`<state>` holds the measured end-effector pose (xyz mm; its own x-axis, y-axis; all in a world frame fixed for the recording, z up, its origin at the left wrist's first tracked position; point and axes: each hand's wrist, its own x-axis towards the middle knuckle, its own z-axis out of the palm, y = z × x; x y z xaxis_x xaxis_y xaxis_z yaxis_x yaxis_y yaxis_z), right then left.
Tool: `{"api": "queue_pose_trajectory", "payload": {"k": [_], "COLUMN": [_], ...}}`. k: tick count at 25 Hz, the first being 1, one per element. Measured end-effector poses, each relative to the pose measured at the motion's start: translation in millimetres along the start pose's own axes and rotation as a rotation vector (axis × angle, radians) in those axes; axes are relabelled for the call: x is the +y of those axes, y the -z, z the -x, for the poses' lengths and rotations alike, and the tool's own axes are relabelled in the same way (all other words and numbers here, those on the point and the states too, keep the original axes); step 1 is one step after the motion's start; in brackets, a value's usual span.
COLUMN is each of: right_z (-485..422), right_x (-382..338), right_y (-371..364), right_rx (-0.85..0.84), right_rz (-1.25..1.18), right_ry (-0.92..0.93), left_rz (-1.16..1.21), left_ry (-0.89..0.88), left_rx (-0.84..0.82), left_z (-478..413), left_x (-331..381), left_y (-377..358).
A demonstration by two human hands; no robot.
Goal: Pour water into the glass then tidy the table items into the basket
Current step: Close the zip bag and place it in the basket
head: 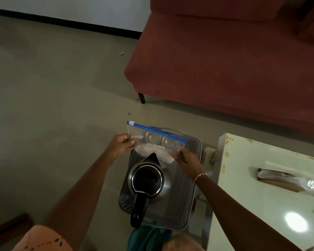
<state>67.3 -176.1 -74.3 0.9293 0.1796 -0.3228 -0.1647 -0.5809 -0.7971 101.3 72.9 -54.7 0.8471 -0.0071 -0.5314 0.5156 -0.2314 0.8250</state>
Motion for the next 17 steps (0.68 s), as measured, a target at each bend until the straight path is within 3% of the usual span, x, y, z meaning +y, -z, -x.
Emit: {"api": "queue_pose_trajectory", "payload": {"k": [17], "right_z": [-10], "right_x": [17], "right_y": [-18], "right_rx": [-0.055], "right_rz": [0.016], "right_ry": [-0.033], "left_rz": [-0.1], "left_ry": [0.048], "left_rx": [0.089], "left_z": [-20], "left_x": [-26], "left_y": [-8]}}
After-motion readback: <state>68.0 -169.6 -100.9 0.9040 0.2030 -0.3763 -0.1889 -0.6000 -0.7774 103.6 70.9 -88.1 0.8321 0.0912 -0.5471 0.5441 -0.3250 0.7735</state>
